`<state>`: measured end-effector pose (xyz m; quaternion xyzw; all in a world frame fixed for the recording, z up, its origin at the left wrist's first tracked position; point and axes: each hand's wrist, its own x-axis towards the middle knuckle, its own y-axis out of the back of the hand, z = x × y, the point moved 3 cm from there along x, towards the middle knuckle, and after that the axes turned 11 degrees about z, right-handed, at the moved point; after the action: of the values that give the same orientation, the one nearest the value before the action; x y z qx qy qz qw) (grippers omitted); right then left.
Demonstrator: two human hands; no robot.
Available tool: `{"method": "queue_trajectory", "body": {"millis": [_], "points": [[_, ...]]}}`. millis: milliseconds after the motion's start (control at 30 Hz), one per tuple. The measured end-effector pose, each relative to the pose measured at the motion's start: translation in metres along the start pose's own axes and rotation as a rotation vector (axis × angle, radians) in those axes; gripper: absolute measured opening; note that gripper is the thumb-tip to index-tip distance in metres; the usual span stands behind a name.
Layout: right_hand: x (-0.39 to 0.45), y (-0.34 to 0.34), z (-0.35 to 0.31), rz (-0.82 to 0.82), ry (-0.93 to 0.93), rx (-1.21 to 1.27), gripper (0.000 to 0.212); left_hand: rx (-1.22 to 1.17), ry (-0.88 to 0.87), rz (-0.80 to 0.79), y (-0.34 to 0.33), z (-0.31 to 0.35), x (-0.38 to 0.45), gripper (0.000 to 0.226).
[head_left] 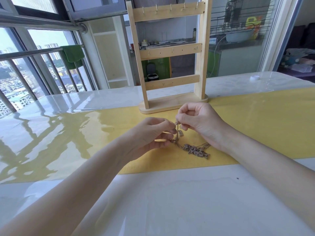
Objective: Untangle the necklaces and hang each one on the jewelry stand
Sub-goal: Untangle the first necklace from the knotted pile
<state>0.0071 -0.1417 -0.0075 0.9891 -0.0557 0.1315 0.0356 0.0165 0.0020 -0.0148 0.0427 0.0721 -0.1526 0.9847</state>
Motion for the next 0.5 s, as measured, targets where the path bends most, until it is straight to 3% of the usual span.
{"method": "queue_trajectory", "body": {"millis": [133, 300, 500], "points": [[-0.0005, 0.0003, -0.0013, -0.001, 0.018, -0.037, 0.018, -0.019, 0.000, 0.015, 0.0005, 0.0002, 0.0003, 0.014], [0.0015, 0.0027, -0.0031, -0.009, 0.026, -0.002, 0.019, -0.264, 0.107, 0.024, 0.0021, 0.0012, 0.0009, 0.010], [-0.0003, -0.0010, -0.0071, -0.054, 0.041, 0.019, 0.022, -0.389, 0.032, 0.211, 0.0075, 0.0022, 0.0064, 0.014]]}}
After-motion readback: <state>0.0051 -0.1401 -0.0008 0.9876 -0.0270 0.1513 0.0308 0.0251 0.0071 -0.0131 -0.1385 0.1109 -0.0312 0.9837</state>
